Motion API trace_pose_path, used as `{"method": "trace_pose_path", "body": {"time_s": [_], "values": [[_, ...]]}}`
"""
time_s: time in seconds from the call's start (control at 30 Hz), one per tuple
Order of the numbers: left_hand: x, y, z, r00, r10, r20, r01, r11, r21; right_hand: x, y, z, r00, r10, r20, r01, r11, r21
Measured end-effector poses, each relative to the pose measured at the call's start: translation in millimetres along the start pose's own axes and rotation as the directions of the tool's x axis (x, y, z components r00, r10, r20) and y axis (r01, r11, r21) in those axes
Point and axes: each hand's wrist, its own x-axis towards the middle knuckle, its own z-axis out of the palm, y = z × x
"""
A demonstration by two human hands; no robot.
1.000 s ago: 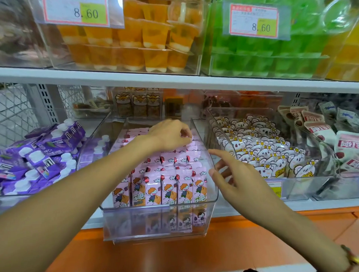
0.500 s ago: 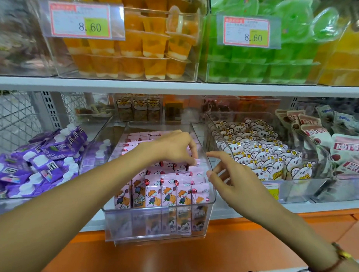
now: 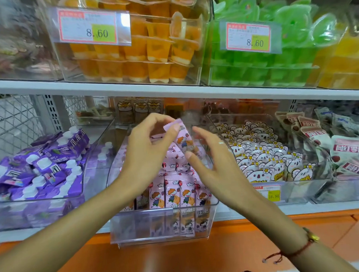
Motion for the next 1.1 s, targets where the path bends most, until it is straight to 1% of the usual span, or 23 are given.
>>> {"method": "trace_pose_path", "body": {"time_s": [0.07,0.13,0.2,0.23,0.3,0.37,0.43,0.53,0.67,0.8,0.87,0.93,1.0,1.1], "values": [[-4.9,2.9,-8.0,0.998,-0.024,-0.062,0.019,0.996,-0.088,1.5,-7.8,7.1,0.999,-0.046,0.027,0.044,0.998,0.050],[-10.0,3.7,-14.1,0.995,-0.043,-0.089,0.029,0.989,-0.147,3.3,-13.7,12.1,0.998,-0.066,0.004,0.065,0.992,0.105],[-14.7,1.8,-18.1,0.994,-0.056,-0.092,0.039,0.983,-0.179,6.8,-16.7,15.8,1.000,-0.010,-0.023,0.014,0.977,0.214],[-16.9,0.5,-18.8,0.995,-0.063,-0.082,0.048,0.984,-0.173,9.1,-17.5,17.0,0.998,0.056,-0.025,-0.046,0.947,0.319],[-21.7,-3.1,-18.1,0.997,-0.069,-0.030,0.065,0.993,-0.101,13.6,-18.3,18.6,0.979,0.202,0.009,-0.175,0.825,0.537],[-27.1,-8.2,-14.6,0.994,-0.096,0.050,0.097,0.995,-0.020,16.1,-17.0,19.4,0.951,0.304,0.055,-0.266,0.714,0.648],[-31.4,-12.6,-11.5,0.986,-0.125,0.108,0.121,0.992,0.044,16.4,-15.6,19.8,0.933,0.352,0.071,-0.298,0.649,0.699],[-33.4,-16.1,-11.0,0.988,-0.120,0.097,0.109,0.988,0.106,14.6,-14.4,21.4,0.928,0.365,0.080,-0.311,0.634,0.708],[-33.1,-18.5,-10.5,0.989,-0.118,0.090,0.109,0.989,0.097,13.3,-11.1,19.0,0.932,0.348,0.098,-0.309,0.623,0.719],[-32.6,-17.8,-11.7,0.987,-0.090,0.132,0.080,0.994,0.080,15.4,-9.5,12.5,0.951,0.283,0.125,-0.275,0.587,0.762],[-33.1,-19.0,-12.0,0.981,-0.096,0.167,0.085,0.994,0.071,14.6,-10.4,10.4,0.954,0.266,0.135,-0.273,0.590,0.760],[-33.8,-21.2,-11.7,0.975,-0.117,0.191,0.103,0.991,0.080,12.6,-10.3,9.9,0.951,0.292,0.104,-0.272,0.624,0.732],[-34.6,-22.4,-11.6,0.974,-0.110,0.196,0.090,0.990,0.107,11.0,-10.0,10.5,0.950,0.311,0.036,-0.248,0.679,0.691],[-35.0,-21.1,-11.1,0.987,-0.051,0.154,0.026,0.987,0.160,8.1,-12.6,12.2,0.963,0.265,-0.049,-0.173,0.745,0.644]]}}
